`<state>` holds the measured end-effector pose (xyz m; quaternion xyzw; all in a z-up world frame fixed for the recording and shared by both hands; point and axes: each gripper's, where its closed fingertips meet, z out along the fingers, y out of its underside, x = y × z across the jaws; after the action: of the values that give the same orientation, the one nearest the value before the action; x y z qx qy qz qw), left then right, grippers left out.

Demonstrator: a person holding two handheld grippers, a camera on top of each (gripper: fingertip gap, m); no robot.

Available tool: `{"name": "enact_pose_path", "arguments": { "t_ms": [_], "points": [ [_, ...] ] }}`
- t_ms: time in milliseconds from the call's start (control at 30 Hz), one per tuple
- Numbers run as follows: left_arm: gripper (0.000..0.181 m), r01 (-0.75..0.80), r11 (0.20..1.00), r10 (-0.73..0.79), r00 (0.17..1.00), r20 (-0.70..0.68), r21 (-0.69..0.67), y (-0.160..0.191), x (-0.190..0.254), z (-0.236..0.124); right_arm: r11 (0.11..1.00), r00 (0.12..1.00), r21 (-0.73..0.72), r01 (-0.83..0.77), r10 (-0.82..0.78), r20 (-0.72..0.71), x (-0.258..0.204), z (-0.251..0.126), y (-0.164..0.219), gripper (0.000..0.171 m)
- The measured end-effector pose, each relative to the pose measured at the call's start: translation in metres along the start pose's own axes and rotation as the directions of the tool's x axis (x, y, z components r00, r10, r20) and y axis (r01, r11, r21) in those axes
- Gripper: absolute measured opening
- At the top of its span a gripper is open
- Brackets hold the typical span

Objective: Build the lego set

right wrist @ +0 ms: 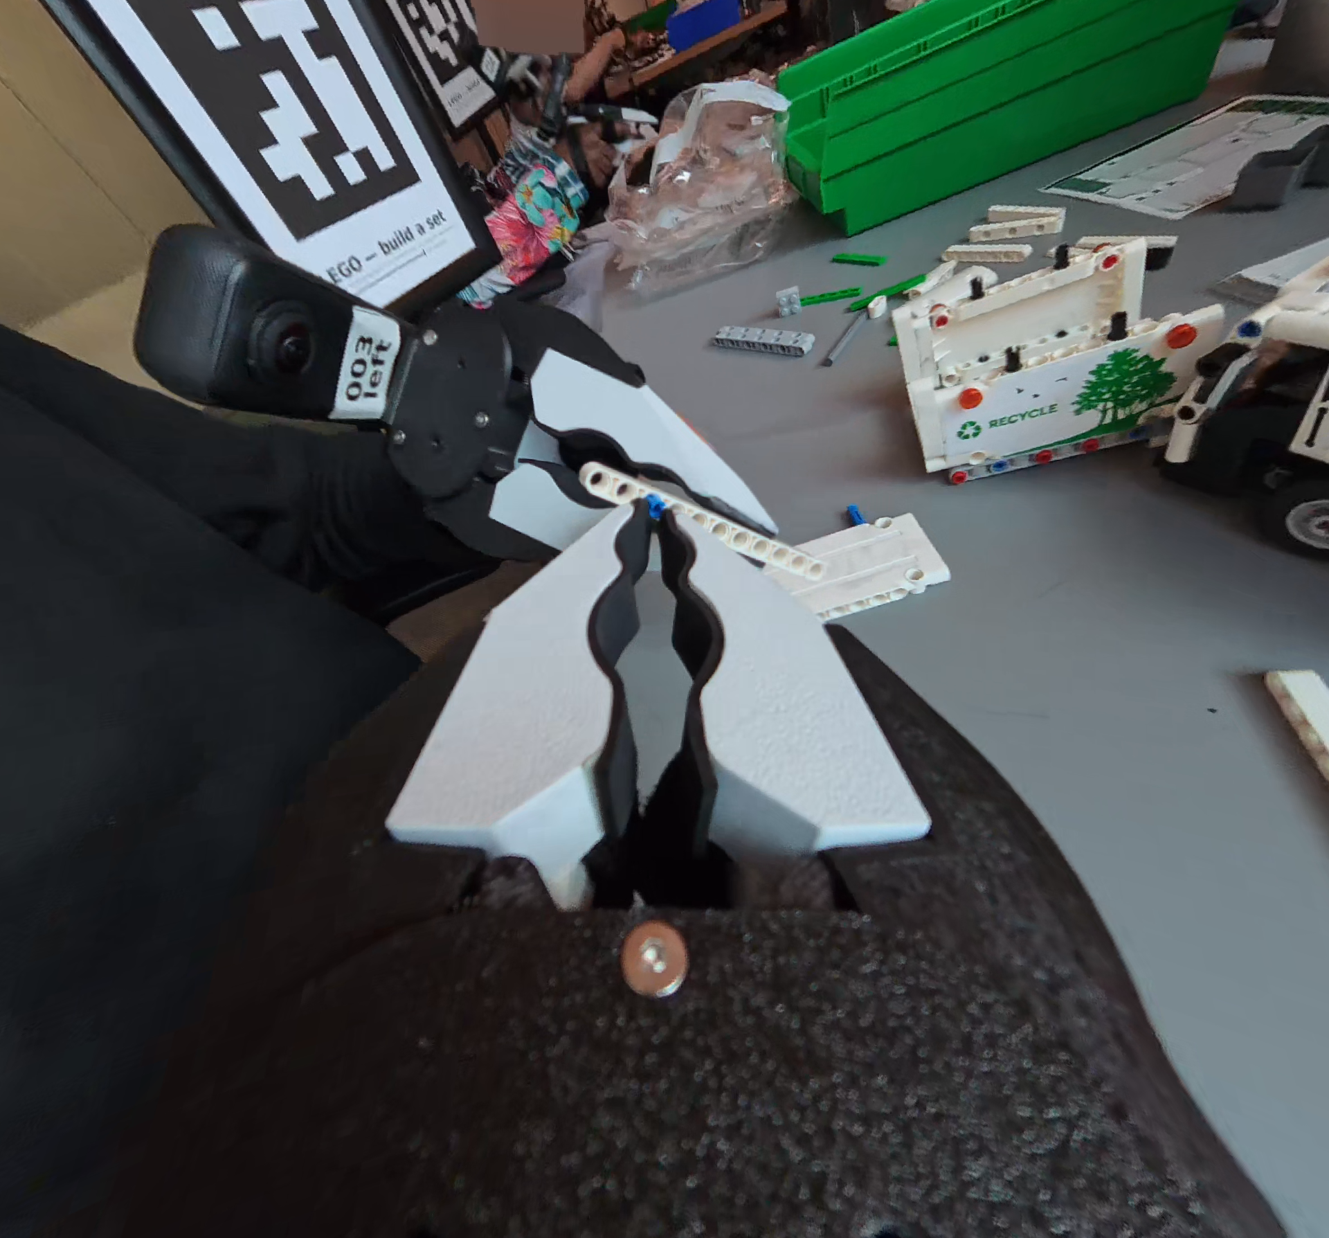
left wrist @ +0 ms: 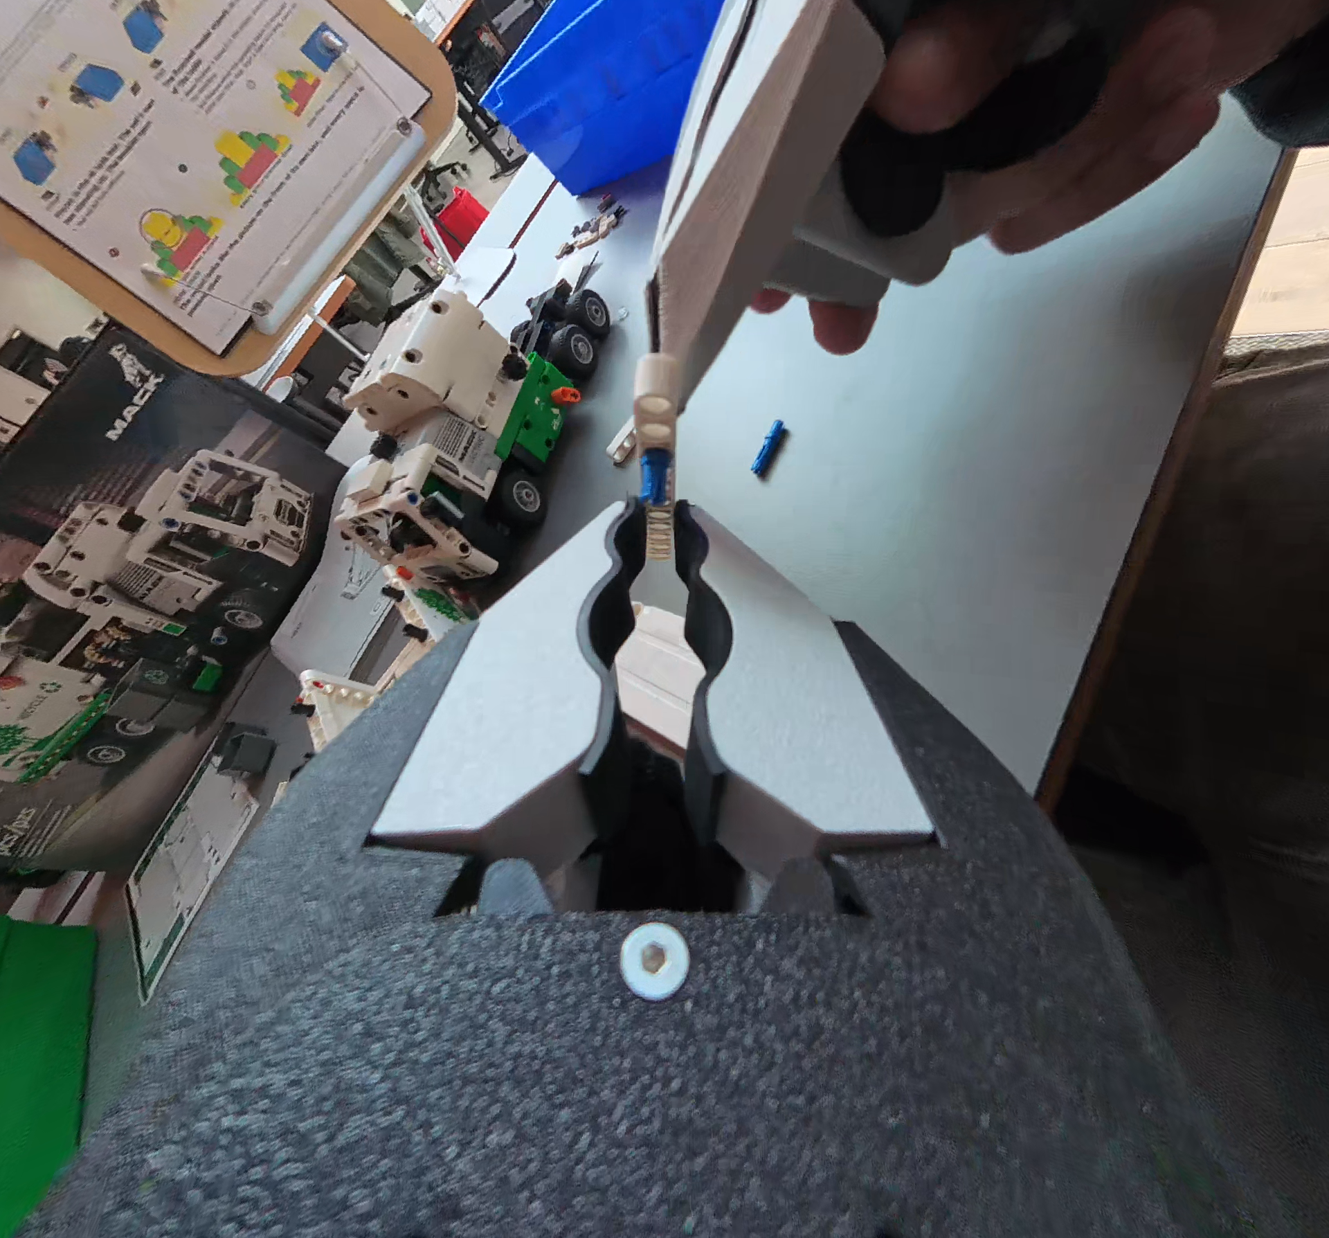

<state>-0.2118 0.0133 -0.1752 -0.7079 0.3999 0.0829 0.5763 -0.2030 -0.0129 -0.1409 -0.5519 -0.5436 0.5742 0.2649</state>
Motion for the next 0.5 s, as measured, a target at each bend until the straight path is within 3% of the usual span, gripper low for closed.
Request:
{"name": "enact_pose_path", "arguments": {
  "t_ms": [100,200,400,500],
  "points": [
    [0.008,-0.021,0.999,0.02,1.0,0.016,0.033,-0.012,-0.001,-0.004,0.997,0.997,0.048,-0.063,0.061,0.053,-0.004,-0.002,-0.008,0.001],
    [0.029,-0.059,0.99,0.054,0.998,0.04,0.131,-0.033,-0.002,-0.018,0.999,0.998,0.029,-0.041,0.04,0.039,-0.007,-0.004,-0.01,0.001],
    [0.006,-0.051,0.98,0.061,0.997,-0.043,0.192,-0.042,0.006,-0.025,0.999,0.998,-0.039,-0.014,0.016,0.06,-0.012,-0.002,0.001,0.001],
    [0.007,-0.089,0.972,0.095,0.995,-0.017,0.216,-0.045,0.006,-0.028,0.999,0.994,-0.028,-0.033,0.036,0.105,-0.017,-0.004,0.0,0.001]
  ]
}}
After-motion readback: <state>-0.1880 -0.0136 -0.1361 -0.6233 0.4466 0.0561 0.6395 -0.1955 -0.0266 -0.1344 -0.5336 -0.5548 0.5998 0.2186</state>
